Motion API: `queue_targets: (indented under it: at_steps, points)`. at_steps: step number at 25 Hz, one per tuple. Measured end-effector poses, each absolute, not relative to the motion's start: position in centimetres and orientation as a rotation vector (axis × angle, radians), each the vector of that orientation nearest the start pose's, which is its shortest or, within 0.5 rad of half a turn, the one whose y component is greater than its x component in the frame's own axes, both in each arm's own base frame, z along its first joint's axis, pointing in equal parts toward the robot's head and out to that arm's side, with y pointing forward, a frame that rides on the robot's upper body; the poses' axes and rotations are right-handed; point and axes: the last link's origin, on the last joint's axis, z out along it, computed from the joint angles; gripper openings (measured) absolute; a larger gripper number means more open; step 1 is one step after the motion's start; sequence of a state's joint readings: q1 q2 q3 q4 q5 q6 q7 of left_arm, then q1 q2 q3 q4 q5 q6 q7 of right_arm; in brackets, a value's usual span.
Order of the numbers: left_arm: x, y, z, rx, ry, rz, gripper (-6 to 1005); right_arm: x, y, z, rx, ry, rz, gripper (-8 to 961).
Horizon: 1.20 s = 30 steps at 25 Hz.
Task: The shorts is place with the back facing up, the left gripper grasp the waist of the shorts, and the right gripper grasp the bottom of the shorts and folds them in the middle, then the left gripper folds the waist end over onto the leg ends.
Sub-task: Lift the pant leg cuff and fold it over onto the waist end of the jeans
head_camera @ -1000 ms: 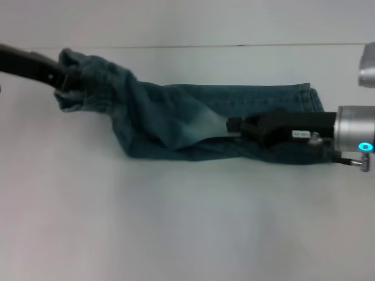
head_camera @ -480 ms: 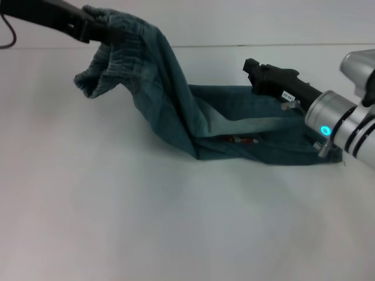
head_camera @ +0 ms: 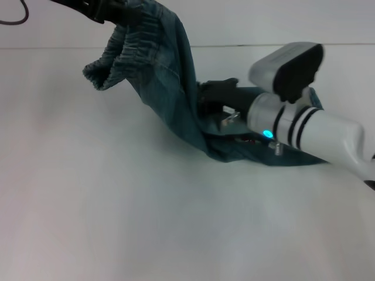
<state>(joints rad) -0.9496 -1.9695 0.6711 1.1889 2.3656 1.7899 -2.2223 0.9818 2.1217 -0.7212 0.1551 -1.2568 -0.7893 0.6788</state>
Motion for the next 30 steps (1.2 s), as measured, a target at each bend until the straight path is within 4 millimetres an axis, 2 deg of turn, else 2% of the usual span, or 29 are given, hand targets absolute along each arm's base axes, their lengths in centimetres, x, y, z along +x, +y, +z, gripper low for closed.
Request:
queue_targets:
  at_steps: [10, 18, 23, 30]
  points:
    - [-10.1, 41.7, 11.6, -2.743, -0.710, -0.235, 85, 15.2, 37.3, -16.2, -2.541, 0.676, 0.651, 2]
    - [-10.9, 41.4, 11.4, -2.750, -0.733, -0.219, 84, 13.0, 36.0, -17.9, -2.634, 0.609, 0.632, 2]
    - [-11.7, 41.2, 10.9, -2.762, -0.756, -0.214, 83, 14.1, 35.8, -17.8, -2.625, 0.608, 0.613, 2]
    - [-11.9, 40.9, 9.6, -2.810, -0.765, -0.200, 82, 18.9, 35.9, -15.2, -2.408, 0.690, 0.689, 3]
